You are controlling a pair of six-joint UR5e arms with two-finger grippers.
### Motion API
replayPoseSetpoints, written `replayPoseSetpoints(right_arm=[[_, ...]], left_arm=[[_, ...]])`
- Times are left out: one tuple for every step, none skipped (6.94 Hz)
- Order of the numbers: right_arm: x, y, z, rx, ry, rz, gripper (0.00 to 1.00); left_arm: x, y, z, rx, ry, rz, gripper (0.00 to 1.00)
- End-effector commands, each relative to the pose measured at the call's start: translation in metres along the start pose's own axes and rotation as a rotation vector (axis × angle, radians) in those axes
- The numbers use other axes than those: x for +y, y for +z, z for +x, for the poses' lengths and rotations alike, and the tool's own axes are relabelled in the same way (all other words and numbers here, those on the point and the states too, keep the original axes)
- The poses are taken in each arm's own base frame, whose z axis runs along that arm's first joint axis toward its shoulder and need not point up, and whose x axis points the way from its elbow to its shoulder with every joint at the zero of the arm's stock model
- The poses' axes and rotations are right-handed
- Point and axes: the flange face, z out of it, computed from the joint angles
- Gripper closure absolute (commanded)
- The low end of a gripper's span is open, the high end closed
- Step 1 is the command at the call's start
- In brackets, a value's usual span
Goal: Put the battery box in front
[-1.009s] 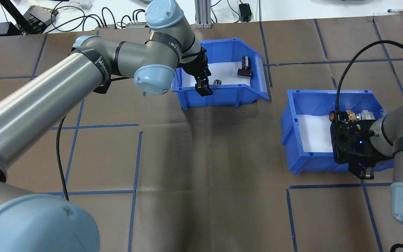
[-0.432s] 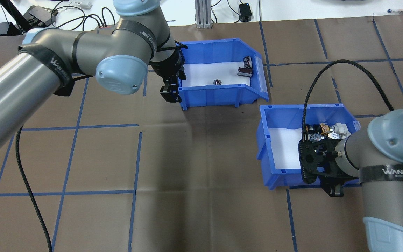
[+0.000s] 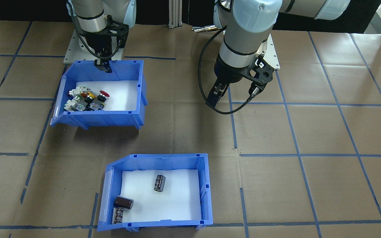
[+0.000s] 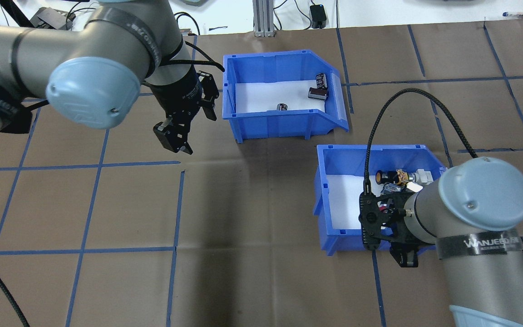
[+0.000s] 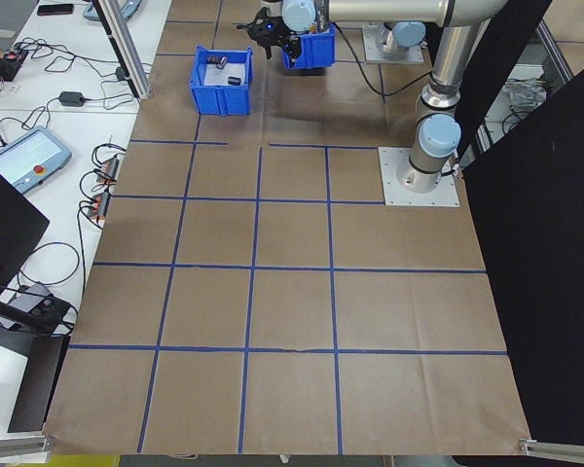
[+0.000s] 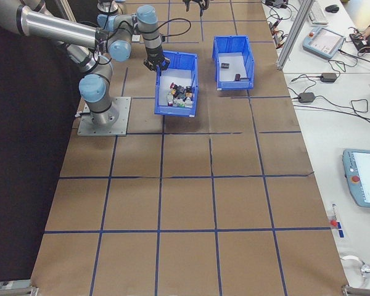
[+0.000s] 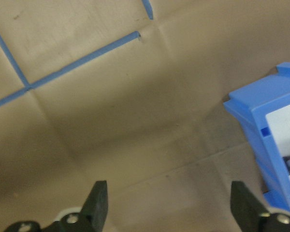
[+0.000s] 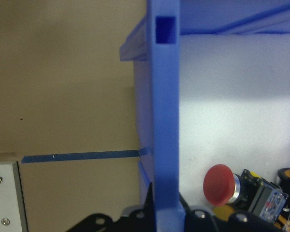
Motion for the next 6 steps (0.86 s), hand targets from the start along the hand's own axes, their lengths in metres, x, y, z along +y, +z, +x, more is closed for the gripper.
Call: replayPoseSetpoints(right_arm=[[-0.046,0.011,-0.013,-0.004,0.008,-0.004,0.99],[-0.063,0.020,-0.016,-0.001,0.008,-0.023,0.99],[-0.084,0.019,-0.017,0.029,-0.011,-0.029,0.99],[-0.113,0.009,-0.010,0.043,-0.036,-0.023,0.99],[-0.135,0.021,0.000,0.031,-0.030,-0.074,0.99],[-0.149,0.029,-0.003,0.062,-0.041,-0.086,1.00]], left_arm=[[0.004,-0.011,-0.071,-0.007,0.319,0.036,0.01],[-0.009,-0.015,-0.099,0.008,0.507,0.049,0.01],[-0.023,-0.017,-0.112,0.008,0.734,0.055,0.01],[-0.030,-0.017,-0.112,0.004,0.933,0.057,0.00],[-0.031,-0.026,-0.111,0.007,1.040,0.075,0.00],[-0.030,-0.020,-0.112,0.002,1.047,0.065,0.00]])
